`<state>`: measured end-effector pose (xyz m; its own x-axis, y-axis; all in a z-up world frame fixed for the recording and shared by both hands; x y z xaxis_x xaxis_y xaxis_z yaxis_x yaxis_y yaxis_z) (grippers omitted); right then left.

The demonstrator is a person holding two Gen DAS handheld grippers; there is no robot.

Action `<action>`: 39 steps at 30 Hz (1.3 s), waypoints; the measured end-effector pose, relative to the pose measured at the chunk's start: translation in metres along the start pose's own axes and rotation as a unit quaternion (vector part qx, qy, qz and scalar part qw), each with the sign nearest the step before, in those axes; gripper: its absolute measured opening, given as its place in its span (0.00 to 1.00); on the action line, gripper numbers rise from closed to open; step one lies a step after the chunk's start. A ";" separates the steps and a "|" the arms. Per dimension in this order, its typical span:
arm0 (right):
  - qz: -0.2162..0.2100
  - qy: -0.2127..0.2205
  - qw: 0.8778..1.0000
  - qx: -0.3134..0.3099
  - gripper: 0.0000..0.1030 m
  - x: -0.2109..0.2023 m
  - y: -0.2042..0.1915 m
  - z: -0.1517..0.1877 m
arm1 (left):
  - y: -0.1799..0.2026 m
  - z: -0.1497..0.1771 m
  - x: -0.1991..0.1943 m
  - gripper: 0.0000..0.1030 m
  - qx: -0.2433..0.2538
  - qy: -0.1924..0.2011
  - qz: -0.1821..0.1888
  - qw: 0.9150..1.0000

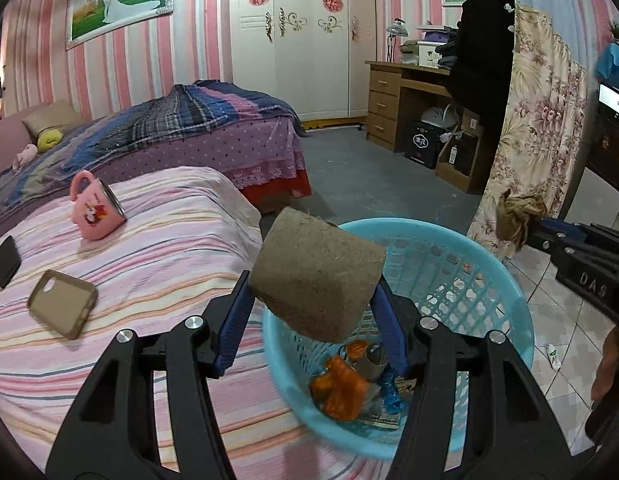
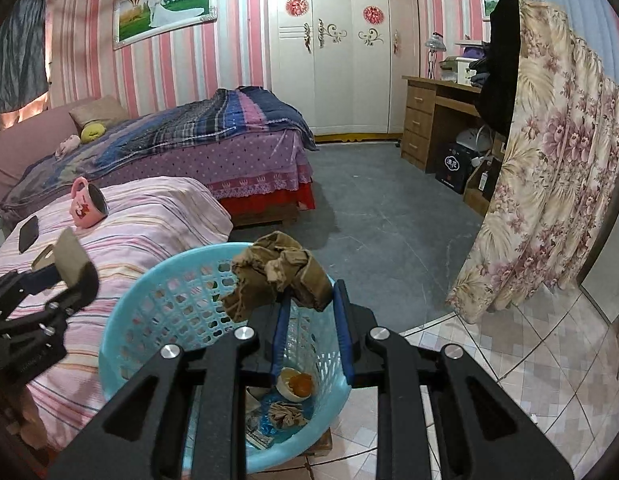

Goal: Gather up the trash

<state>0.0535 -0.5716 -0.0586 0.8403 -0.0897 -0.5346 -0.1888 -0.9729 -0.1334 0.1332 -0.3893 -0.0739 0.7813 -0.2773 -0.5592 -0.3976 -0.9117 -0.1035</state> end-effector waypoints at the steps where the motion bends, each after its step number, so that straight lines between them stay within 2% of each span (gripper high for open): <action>1: -0.003 -0.003 1.000 -0.005 0.22 0.004 0.000 0.000 | 0.000 0.001 0.003 0.56 -0.001 -0.002 0.000 1.000; 6: -0.005 -0.013 1.000 -0.010 0.22 0.016 0.000 -0.001 | -0.004 0.005 0.014 0.59 0.003 -0.011 -0.005 1.000; 8: -0.008 -0.020 1.000 -0.006 0.23 0.019 0.000 -0.001 | -0.007 0.005 0.016 0.71 0.001 -0.013 -0.004 1.000; 9: -0.010 -0.024 1.000 -0.005 0.24 0.021 -0.002 -0.001 | -0.009 0.005 0.016 0.81 -0.002 -0.011 -0.007 1.000; 10: -0.014 -0.029 0.999 -0.003 0.25 0.023 -0.003 0.000 | -0.010 0.004 0.016 0.86 -0.004 -0.007 -0.011 1.000; 12: -0.003 -0.035 0.999 -0.010 0.40 0.026 -0.004 0.000 | -0.016 0.003 0.013 0.89 -0.007 0.000 -0.015 1.000; 13: 0.008 -0.043 0.999 -0.023 0.62 0.029 -0.004 0.003 | -0.019 0.003 0.012 0.90 -0.007 0.002 -0.017 1.000; 14: 0.010 -0.046 0.999 -0.024 0.75 0.030 -0.006 0.002 | -0.023 0.003 0.011 0.91 -0.007 0.003 -0.019 1.000; 18: 0.015 -0.051 0.998 -0.024 0.78 0.030 -0.003 0.002 | -0.043 0.007 0.003 0.94 -0.010 0.008 -0.034 0.999; 20: 0.017 -0.048 0.998 -0.022 0.84 0.027 -0.002 0.001 | -0.056 0.010 -0.002 0.94 -0.018 0.008 -0.041 0.999; 25: 0.010 -0.043 0.999 -0.015 0.88 0.023 -0.006 0.001 | -0.098 0.022 -0.016 0.94 -0.050 0.002 -0.060 0.997; 32: -0.013 -0.039 0.998 -0.047 0.91 0.020 -0.038 0.000 | -0.172 0.050 -0.059 0.95 -0.088 0.013 -0.122 0.989; 39: -0.029 -0.028 0.997 -0.063 0.95 0.010 -0.075 0.001 | -0.213 0.071 -0.104 0.95 -0.097 0.027 -0.158 0.982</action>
<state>0.0753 -0.4991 -0.0544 0.8174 -0.0243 -0.5756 -0.0732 -0.9954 -0.0619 0.1019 -0.1448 -0.0523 0.8770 0.0176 -0.4802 -0.0364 -0.9940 -0.1031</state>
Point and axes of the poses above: each gripper's, at about its wrist camera, not at the fingertips, and x roughly the way its jaws point, y to its right, z to its underside, the point moved 4 cm from there along x, roughly the way its jaws point, and after that the axes turned 9 degrees about -z, right-handed, at the moved point
